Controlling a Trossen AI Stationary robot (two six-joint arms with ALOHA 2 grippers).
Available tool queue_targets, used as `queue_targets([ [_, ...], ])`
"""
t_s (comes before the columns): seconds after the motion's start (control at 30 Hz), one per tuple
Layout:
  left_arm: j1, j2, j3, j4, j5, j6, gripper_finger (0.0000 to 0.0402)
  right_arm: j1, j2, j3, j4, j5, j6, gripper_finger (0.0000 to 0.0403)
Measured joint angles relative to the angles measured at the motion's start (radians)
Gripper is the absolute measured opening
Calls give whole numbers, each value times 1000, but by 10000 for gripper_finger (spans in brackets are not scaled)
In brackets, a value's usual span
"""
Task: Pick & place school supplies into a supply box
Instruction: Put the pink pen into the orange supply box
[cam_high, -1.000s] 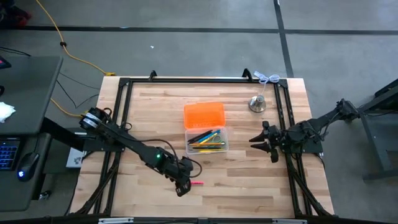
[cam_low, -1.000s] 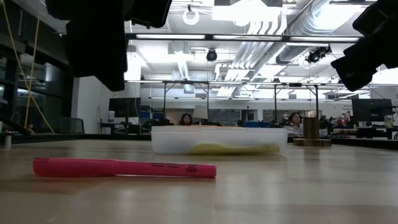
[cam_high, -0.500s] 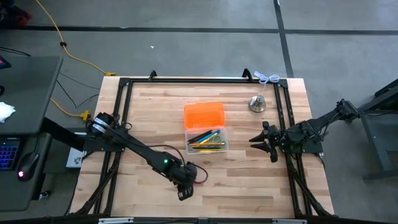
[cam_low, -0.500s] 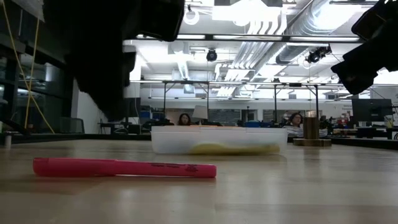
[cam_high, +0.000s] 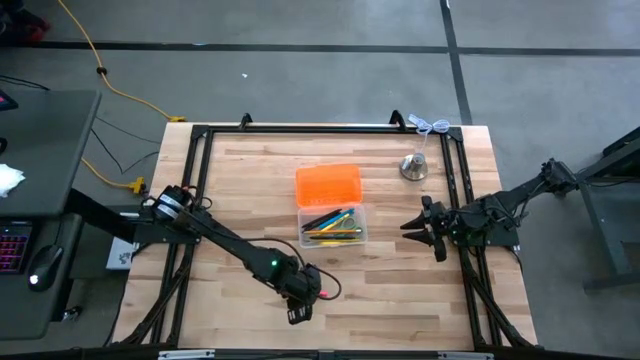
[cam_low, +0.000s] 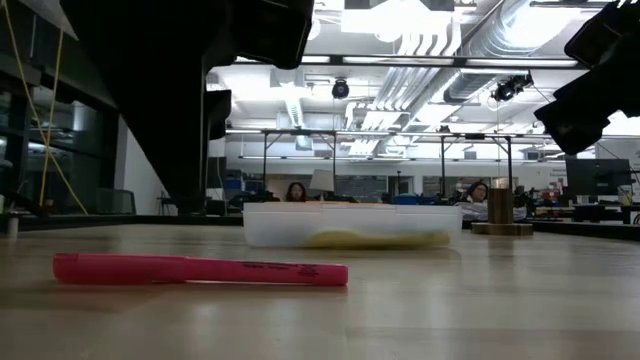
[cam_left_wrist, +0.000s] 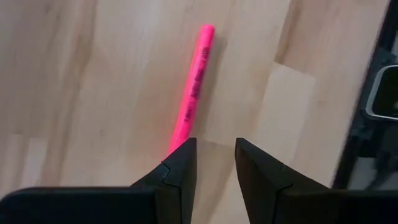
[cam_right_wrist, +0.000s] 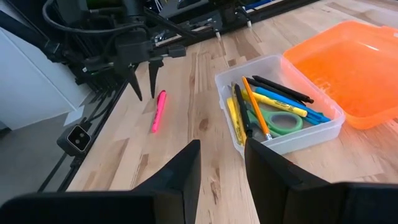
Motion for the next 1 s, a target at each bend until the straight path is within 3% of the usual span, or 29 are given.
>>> queue_targets([
  [0.37,2,24,-1,-3,-14,39,140,0,2,0,-11,-3,0,103],
  [1.0,46,97,3,16,66,61,140,0,2,0,-30,-25,0,103],
])
